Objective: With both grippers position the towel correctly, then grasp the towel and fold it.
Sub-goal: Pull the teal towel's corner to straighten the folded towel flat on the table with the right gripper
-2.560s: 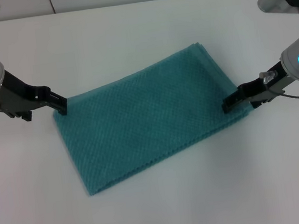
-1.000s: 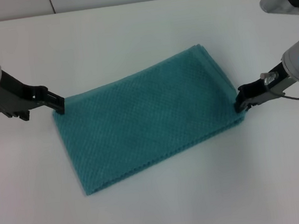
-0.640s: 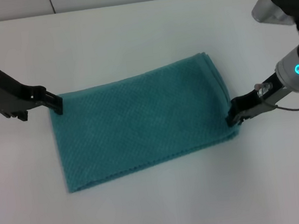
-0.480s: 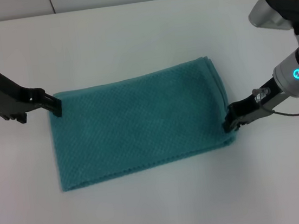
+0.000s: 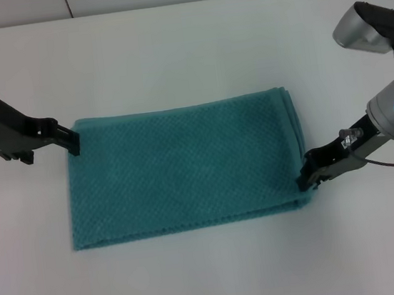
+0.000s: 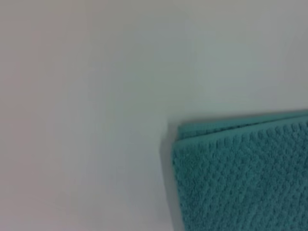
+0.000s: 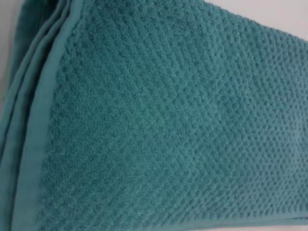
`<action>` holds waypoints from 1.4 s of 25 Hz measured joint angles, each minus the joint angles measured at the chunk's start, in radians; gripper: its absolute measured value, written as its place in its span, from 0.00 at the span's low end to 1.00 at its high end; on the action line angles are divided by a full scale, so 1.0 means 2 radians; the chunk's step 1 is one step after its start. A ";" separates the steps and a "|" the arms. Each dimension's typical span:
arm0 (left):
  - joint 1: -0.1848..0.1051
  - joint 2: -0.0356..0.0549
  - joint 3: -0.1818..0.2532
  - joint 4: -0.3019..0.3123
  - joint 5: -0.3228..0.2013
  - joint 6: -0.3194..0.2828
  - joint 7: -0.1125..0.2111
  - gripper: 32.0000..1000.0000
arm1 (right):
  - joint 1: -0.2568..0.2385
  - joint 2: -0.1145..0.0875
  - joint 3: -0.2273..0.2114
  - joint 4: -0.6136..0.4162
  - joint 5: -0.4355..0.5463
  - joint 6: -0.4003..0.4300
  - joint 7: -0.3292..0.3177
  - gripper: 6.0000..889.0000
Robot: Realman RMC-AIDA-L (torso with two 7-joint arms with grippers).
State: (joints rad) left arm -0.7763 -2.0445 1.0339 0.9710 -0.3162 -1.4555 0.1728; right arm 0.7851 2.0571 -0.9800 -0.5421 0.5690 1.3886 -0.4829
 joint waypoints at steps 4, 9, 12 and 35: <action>0.000 0.0002 0.000 0.000 0.000 0.000 0.000 0.89 | -0.001 0.000 0.001 -0.007 0.000 0.004 0.001 0.11; 0.001 0.0005 -0.001 0.000 0.000 0.000 0.000 0.89 | -0.001 0.000 0.001 -0.008 0.000 0.004 0.001 0.12; 0.001 0.0006 -0.001 0.000 0.000 0.000 -0.001 0.89 | -0.001 0.000 0.001 -0.008 0.000 0.004 0.001 0.13; 0.001 0.0006 -0.016 0.000 -0.001 0.000 0.003 0.89 | 0.005 -0.004 0.000 -0.008 0.013 0.012 0.025 0.63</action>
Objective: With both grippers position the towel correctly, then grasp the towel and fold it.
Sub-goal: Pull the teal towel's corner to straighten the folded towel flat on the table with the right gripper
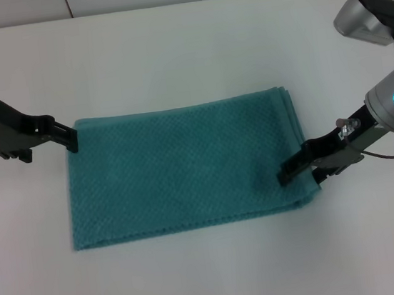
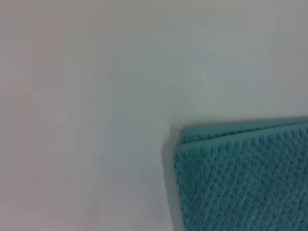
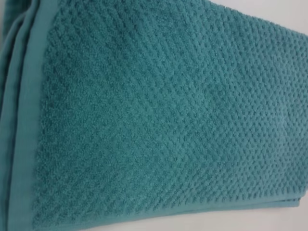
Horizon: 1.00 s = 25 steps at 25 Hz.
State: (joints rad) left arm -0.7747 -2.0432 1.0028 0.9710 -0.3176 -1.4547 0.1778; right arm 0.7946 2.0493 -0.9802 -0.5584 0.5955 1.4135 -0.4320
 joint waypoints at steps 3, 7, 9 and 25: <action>0.000 0.0000 0.000 0.000 0.000 0.000 0.000 0.89 | 0.000 0.000 0.000 0.000 0.000 0.000 0.000 0.86; 0.000 0.0000 0.000 0.000 0.000 0.000 0.000 0.89 | 0.001 0.000 0.000 0.000 0.000 0.002 0.001 0.97; 0.000 0.0000 0.000 0.000 0.000 0.000 0.000 0.89 | 0.001 0.000 0.000 0.000 0.000 0.002 0.001 0.99; 0.009 0.0000 0.000 0.000 0.005 -0.003 0.002 0.89 | -0.036 -0.004 -0.005 -0.139 -0.013 0.060 0.042 0.99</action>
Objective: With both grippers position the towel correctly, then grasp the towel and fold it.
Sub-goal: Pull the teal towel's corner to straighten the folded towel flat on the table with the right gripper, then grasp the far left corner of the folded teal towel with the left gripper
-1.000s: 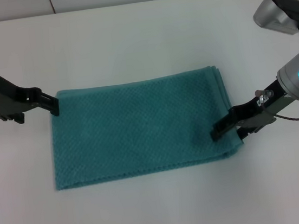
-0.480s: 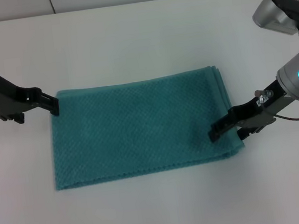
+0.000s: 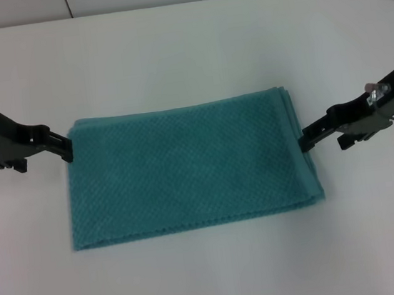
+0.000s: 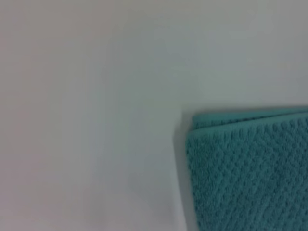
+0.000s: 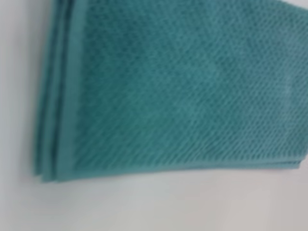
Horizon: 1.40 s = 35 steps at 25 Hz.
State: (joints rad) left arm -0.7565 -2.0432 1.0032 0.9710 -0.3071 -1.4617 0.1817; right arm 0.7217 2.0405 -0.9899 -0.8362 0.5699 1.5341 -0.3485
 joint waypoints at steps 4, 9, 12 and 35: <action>0.002 0.0000 0.001 0.000 -0.002 0.000 0.000 0.89 | -0.001 -0.001 0.001 -0.015 -0.009 0.004 0.003 0.99; 0.000 -0.0010 0.006 0.000 -0.003 0.000 0.000 0.89 | 0.000 -0.001 0.003 -0.016 -0.010 -0.001 0.000 0.99; -0.002 -0.0015 0.006 -0.001 -0.001 0.003 0.000 0.89 | 0.001 -0.002 0.004 -0.017 -0.010 -0.002 -0.002 0.99; -0.041 -0.0039 0.026 -0.124 -0.005 0.091 0.016 0.89 | 0.003 -0.010 0.006 0.013 -0.004 -0.024 -0.012 0.99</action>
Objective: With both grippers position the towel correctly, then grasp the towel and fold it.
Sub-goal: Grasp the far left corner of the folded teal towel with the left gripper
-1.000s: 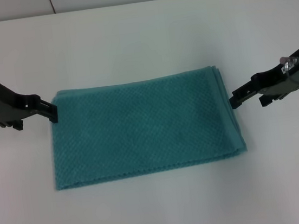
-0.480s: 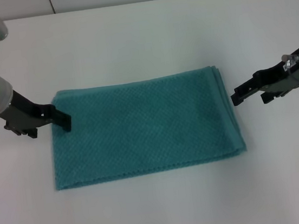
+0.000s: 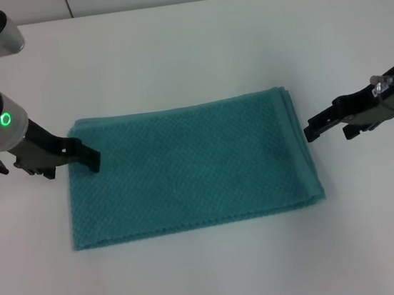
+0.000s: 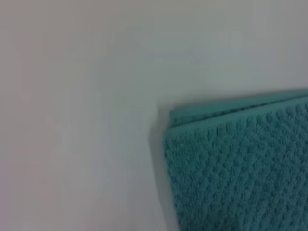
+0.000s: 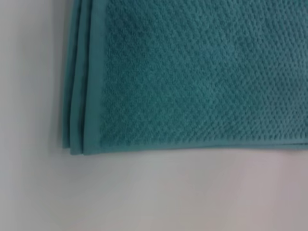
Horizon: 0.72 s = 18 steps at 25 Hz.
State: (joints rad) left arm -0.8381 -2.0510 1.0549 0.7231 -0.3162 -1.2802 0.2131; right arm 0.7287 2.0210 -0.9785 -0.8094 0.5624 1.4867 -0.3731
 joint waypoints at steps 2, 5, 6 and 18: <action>-0.001 0.0000 0.000 -0.006 0.000 0.005 0.000 0.89 | 0.000 0.000 0.000 0.003 0.002 -0.003 -0.001 0.99; -0.008 0.0003 0.000 -0.028 0.000 0.015 0.000 0.89 | 0.000 -0.001 0.001 0.007 0.003 -0.005 -0.002 0.99; -0.010 0.0003 0.000 -0.032 0.000 0.016 0.000 0.89 | 0.000 -0.002 0.001 0.007 0.003 -0.005 -0.002 0.99; -0.018 -0.0004 0.000 -0.060 0.000 0.036 0.003 0.88 | 0.001 -0.003 0.005 0.008 0.003 -0.006 -0.006 0.99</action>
State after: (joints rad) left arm -0.8743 -2.0519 1.0554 0.6039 -0.3159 -1.2073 0.2194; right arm 0.7301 2.0155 -0.9675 -0.7941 0.5688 1.4744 -0.3857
